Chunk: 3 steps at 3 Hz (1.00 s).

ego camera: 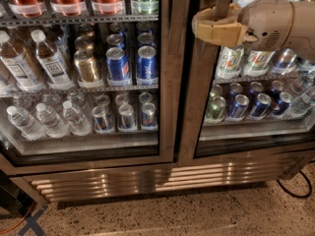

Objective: Open right fridge door

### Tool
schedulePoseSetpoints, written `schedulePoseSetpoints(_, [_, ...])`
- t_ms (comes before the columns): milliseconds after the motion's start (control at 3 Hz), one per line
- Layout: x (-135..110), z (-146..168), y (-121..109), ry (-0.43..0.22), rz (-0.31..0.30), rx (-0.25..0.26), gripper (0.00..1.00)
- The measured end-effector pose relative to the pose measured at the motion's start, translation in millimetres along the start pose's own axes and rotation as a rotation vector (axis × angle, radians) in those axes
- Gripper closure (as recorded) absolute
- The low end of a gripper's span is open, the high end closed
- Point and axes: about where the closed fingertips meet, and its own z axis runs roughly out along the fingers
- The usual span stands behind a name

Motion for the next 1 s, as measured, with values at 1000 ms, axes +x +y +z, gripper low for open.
schedulePoseSetpoints(1000, [-0.8, -4.1, 5.4, -0.001, 0.008, 0.002, 1.0])
